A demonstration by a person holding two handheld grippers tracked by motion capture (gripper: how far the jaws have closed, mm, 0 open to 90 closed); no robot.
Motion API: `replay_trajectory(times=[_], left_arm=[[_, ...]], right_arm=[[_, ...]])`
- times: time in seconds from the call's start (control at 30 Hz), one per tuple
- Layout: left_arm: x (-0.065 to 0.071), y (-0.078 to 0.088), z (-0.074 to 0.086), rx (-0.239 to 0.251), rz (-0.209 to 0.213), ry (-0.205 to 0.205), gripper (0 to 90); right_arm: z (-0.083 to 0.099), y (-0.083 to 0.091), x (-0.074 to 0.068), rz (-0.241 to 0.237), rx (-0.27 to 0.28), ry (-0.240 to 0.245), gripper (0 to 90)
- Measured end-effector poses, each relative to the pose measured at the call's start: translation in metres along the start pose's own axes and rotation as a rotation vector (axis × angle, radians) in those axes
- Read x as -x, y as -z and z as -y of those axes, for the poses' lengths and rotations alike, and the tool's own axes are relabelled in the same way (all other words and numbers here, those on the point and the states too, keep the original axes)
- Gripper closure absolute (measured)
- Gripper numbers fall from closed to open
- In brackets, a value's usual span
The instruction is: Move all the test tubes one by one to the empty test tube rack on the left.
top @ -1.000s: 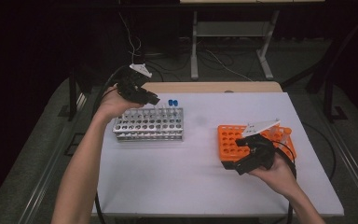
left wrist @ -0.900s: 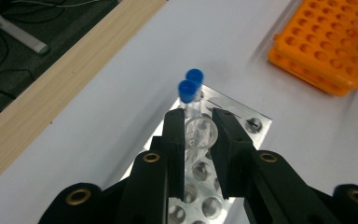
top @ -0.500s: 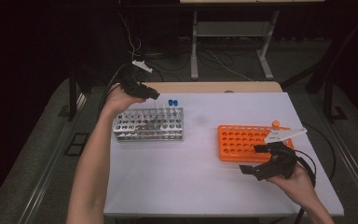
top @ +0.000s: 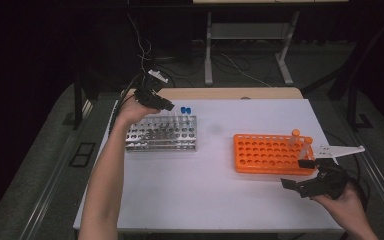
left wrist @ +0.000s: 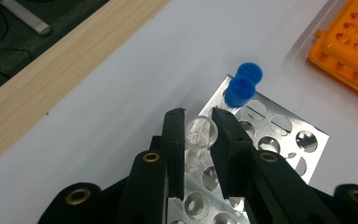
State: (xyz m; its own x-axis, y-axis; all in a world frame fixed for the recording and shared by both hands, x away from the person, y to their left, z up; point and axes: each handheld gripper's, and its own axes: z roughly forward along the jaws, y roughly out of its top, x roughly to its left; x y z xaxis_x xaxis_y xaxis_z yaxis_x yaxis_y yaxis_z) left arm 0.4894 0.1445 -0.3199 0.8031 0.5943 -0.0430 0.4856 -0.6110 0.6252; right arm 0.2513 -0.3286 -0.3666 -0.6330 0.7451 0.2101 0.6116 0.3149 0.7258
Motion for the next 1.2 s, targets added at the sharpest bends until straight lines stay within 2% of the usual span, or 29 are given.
replay_trajectory(times=[0.13,0.23,0.47,0.53,0.6,0.7,0.8,0.87,1.0,1.2], left_arm=[[-0.002,-0.003,0.006,-0.003,0.007,0.033,71.9],[-0.001,-0.002,0.008,0.009,0.025,0.055,62.9],[0.003,0.01,0.012,0.037,0.026,0.084,44.8],[0.006,0.014,0.013,0.046,0.023,0.084,38.5],[0.011,0.019,0.016,0.074,0.049,0.075,34.6],[0.018,0.025,0.018,0.102,0.061,0.065,29.1],[0.028,0.029,0.021,0.114,0.072,0.054,19.4],[0.034,0.031,0.022,0.113,0.077,0.044,12.8],[0.048,0.033,0.025,0.091,0.07,0.031,0.4],[0.069,0.036,0.027,0.089,0.072,-0.029,0.0]], right_arm=[[0.005,0.005,0.008,0.036,-0.014,-0.01,0.4],[0.007,0.008,0.016,0.062,-0.017,-0.022,0.4],[0.009,0.008,0.036,0.103,-0.03,-0.056,0.5],[0.008,0.007,0.042,0.114,-0.029,-0.061,0.5],[0.007,0.007,0.048,0.117,-0.029,-0.069,0.6],[0.004,0.004,0.058,0.125,-0.028,-0.083,0.7],[0.001,0.002,0.065,0.125,-0.021,-0.078,14.1],[-0.001,0.0,0.069,0.144,-0.026,-0.08,14.8],[-0.003,-0.007,0.074,0.177,-0.055,-0.075,23.4],[-0.005,-0.018,0.077,0.216,-0.093,-0.058,41.8]])
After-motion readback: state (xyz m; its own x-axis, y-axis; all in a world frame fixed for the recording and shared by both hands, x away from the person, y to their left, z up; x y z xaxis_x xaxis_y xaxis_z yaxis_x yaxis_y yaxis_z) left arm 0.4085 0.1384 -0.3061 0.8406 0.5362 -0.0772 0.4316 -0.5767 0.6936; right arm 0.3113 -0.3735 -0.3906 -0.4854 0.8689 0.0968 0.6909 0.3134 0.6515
